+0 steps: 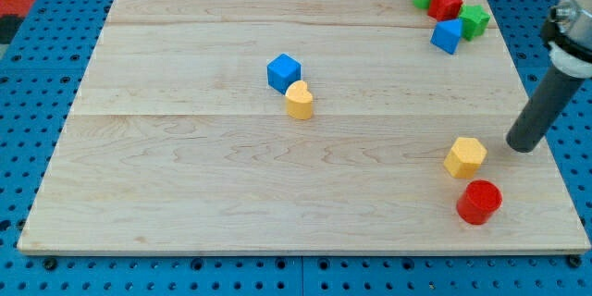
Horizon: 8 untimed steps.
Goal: Move yellow blocks to the center of the board
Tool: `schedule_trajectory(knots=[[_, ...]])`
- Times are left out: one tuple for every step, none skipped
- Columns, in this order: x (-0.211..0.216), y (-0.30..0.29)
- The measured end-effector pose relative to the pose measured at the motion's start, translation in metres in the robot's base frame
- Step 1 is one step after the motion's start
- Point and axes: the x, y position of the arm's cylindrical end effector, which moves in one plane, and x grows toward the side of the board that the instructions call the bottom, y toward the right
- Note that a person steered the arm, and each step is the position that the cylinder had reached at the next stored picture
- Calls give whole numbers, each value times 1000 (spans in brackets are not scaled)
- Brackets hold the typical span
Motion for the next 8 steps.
schedule_trajectory(knots=[[14,-14],[15,-63],[16,-135],[19,-118],[46,-102],[60,-169],[36,-192],[2,-191]])
